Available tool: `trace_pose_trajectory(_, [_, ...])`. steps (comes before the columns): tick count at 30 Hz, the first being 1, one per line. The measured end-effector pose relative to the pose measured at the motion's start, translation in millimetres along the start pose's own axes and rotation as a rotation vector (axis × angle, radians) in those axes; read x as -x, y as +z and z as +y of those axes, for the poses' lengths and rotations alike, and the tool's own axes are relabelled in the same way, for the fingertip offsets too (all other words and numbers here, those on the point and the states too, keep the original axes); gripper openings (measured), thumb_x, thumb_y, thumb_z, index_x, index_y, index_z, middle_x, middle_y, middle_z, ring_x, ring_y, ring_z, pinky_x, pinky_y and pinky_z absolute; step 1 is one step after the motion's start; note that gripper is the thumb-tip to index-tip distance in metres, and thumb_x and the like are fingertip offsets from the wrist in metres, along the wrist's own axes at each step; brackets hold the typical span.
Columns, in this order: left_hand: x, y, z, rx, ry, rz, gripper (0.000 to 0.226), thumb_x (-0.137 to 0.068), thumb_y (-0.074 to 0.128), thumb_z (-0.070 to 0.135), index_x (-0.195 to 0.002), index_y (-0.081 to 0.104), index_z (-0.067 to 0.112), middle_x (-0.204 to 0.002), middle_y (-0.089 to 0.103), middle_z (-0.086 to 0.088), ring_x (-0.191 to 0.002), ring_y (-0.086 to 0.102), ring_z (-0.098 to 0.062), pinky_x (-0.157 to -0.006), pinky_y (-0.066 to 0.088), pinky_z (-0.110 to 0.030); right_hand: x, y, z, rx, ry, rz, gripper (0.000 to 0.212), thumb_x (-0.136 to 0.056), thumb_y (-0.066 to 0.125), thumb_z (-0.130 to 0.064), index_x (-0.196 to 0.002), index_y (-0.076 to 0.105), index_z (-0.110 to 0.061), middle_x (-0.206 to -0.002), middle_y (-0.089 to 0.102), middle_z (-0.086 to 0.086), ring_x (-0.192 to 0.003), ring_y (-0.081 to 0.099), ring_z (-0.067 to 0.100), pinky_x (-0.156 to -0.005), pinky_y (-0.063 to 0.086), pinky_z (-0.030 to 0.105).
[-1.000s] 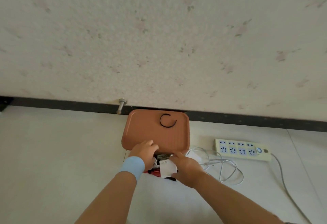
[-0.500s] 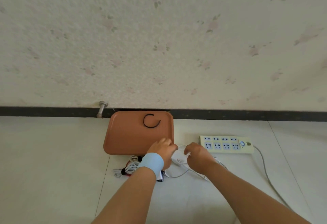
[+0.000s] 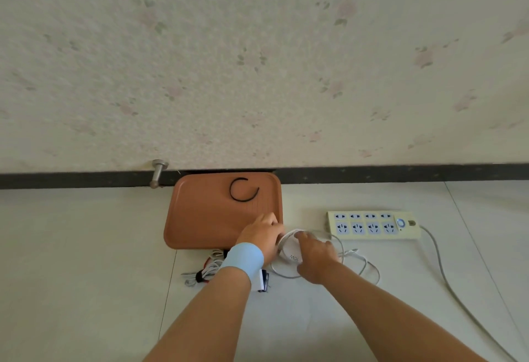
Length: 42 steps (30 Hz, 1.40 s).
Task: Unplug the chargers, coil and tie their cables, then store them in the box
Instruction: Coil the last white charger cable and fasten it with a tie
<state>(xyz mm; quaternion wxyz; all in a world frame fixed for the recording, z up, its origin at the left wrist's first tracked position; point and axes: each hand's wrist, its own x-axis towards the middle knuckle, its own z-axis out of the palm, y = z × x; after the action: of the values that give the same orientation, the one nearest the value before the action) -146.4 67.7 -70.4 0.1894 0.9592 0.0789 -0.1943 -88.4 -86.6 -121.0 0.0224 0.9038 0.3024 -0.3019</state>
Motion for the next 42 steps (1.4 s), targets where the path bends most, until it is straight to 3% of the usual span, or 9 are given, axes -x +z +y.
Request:
trace_pose_trajectory(7, [1,-16,9,0.166,-0.090,-0.135,0.054,-0.084,0.049,-0.003,-0.128,0.055,0.029,-0.127,0.048,0.003,-0.109,0.053,-0.024,-0.093,0.051,-0.039,7,-43,26,-0.465,0.093,-0.056,0.068,-0.083,0.071,-0.030,-0.146,0.047,-0.034,-0.140,0.054,-0.001,-0.121,0.057,0.025,-0.100,0.049,0.033])
trace_pose_trajectory(11, [5,-25,19,0.271,-0.118,-0.087,0.071,-0.087,0.051,0.000,-0.147,0.035,0.036,-0.139,0.047,0.003,-0.121,0.050,-0.023,-0.103,0.046,-0.036,19,-74,37,-0.616,0.038,-0.132,0.050,-0.085,0.068,-0.015,-0.134,0.063,-0.022,-0.115,0.064,0.002,-0.081,0.063,0.015,-0.065,0.052,0.025])
trace_pose_trajectory(15, [11,-40,38,0.509,-0.141,-0.104,0.091,-0.084,0.058,0.007,-0.150,0.012,0.049,-0.124,0.051,0.006,-0.102,0.056,-0.018,-0.093,0.050,-0.033,37,-108,37,-0.751,0.070,-0.044,0.027,-0.092,0.060,-0.011,-0.115,0.073,-0.011,-0.098,0.067,0.004,-0.082,0.059,0.015,-0.070,0.050,0.026])
trace_pose_trajectory(17, [16,-53,48,0.544,-0.119,-0.068,0.087,-0.084,0.061,0.010,-0.148,0.018,0.049,-0.113,0.053,0.005,-0.093,0.059,-0.019,-0.082,0.052,-0.030,48,-127,35,-0.798,0.059,-0.004,0.026,-0.094,0.058,-0.010,-0.115,0.073,-0.007,-0.106,0.069,0.009,-0.091,0.061,0.021,-0.079,0.051,0.033])
trace_pose_trajectory(22, [28,-103,66,0.635,-0.131,0.180,0.038,-0.082,0.076,0.033,-0.115,0.057,0.031,-0.107,0.066,0.010,-0.098,0.064,-0.013,-0.088,0.053,-0.030,89,-179,32,-1.061,0.046,0.022,0.021,-0.100,0.046,-0.007,-0.097,0.067,-0.004,-0.077,0.061,0.010,-0.049,0.045,0.014,-0.044,0.038,0.021])
trace_pose_trajectory(25, [37,-144,77,0.606,-0.089,0.254,0.029,-0.081,0.075,0.039,-0.102,0.058,0.027,-0.103,0.068,0.005,-0.097,0.065,-0.017,-0.091,0.054,-0.039,116,-212,26,-1.130,-0.021,0.016,0.027,-0.103,0.040,-0.014,-0.091,0.063,-0.006,-0.085,0.068,0.017,-0.049,0.041,0.017,-0.042,0.039,0.022])
trace_pose_trajectory(36, [107,-264,115,0.514,0.070,0.359,0.027,-0.080,0.079,0.033,-0.097,0.063,0.020,-0.085,0.063,0.005,-0.078,0.060,-0.016,-0.076,0.054,-0.035,192,-309,-14,-0.776,-0.110,0.282,0.024,-0.104,0.042,-0.013,-0.098,0.063,-0.003,-0.082,0.067,0.007,-0.064,0.063,0.021,-0.059,0.052,0.028])
trace_pose_trajectory(40, [128,-280,121,0.562,0.074,0.486,0.031,-0.071,0.083,0.043,-0.086,0.065,0.022,-0.081,0.062,0.005,-0.073,0.056,-0.014,-0.071,0.047,-0.028,199,-326,-7,-0.384,-0.005,0.328,0.027,-0.100,0.050,-0.012,-0.116,0.070,-0.003,-0.111,0.071,0.012,-0.099,0.067,0.028,-0.081,0.054,0.032])
trace_pose_trajectory(42, [136,-286,125,0.602,0.064,0.540,0.032,-0.071,0.084,0.039,-0.093,0.066,0.024,-0.091,0.065,0.002,-0.081,0.061,-0.017,-0.074,0.054,-0.031,207,-326,-2,-0.165,0.063,0.310,0.026,-0.103,0.047,-0.015,-0.109,0.069,-0.003,-0.101,0.067,0.009,-0.083,0.061,0.022,-0.069,0.049,0.028])
